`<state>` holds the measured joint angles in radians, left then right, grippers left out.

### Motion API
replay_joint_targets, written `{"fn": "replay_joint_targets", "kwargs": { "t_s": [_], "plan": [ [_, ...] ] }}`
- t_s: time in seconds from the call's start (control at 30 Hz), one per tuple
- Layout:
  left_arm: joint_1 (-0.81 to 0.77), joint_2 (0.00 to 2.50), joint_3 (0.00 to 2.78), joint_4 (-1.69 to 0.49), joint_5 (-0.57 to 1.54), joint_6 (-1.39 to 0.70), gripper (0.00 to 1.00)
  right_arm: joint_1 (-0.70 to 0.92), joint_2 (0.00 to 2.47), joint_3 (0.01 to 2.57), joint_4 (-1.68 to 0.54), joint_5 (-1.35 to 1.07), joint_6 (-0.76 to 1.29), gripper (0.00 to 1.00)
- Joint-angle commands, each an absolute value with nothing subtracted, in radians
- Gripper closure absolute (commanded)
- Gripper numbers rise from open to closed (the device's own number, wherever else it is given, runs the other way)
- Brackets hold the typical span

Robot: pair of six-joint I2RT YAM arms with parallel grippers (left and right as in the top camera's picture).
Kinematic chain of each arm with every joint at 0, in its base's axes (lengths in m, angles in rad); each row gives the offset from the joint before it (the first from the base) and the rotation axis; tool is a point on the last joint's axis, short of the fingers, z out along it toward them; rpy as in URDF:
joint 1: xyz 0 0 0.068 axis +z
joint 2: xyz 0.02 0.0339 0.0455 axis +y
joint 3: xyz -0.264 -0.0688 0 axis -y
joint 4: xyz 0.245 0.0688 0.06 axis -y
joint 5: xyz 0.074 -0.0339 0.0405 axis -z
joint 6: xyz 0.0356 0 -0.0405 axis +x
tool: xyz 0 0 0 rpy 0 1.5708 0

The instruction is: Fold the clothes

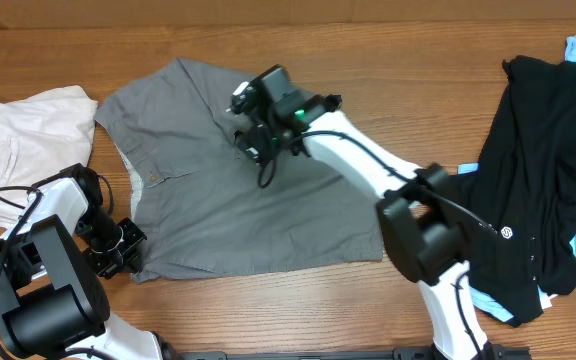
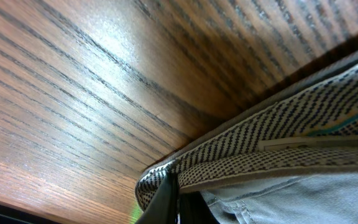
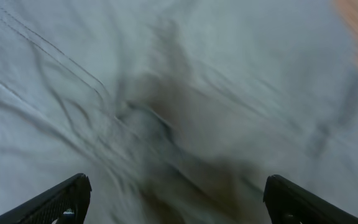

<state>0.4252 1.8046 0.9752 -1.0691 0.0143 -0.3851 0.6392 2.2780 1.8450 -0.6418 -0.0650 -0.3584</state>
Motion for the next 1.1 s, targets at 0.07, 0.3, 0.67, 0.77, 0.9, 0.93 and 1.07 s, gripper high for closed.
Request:
{"fn": "replay_joint_targets", "kwargs": {
  "t_s": [0.07, 0.3, 0.67, 0.77, 0.9, 0.93, 1.07],
  "plan": [
    [0.425, 1.799, 0.979, -1.032, -0.033, -0.374, 0.96, 0.663, 2.338, 1.909, -0.573, -0.043, -0.371, 0.07],
    [0.425, 1.799, 0.979, -1.031, -0.033, -0.374, 0.96, 0.665, 2.35, 1.909, -0.501, -0.054, -0.363, 0.28],
    [0.425, 1.799, 0.979, -1.025, -0.033, -0.374, 0.96, 0.671, 2.374, 1.909, -0.496, -0.148, -0.363, 0.35],
    [0.425, 1.799, 0.979, -1.024, -0.033, -0.374, 0.96, 0.674, 2.381, 1.909, -0.482, -0.151, -0.342, 0.37],
    [0.425, 1.799, 0.979, -1.024, -0.033, -0.374, 0.96, 0.674, 2.383, 1.908, -0.456, -0.152, -0.31, 0.48],
    [0.425, 1.799, 0.979, -1.024, -0.033, -0.374, 0.96, 0.674, 2.383, 1.908, -0.447, -0.152, -0.299, 0.53],
    [0.425, 1.799, 0.979, -1.024, -0.033, -0.373, 0.96, 0.674, 2.383, 1.903, -0.443, -0.152, -0.275, 0.61]
  ]
}}
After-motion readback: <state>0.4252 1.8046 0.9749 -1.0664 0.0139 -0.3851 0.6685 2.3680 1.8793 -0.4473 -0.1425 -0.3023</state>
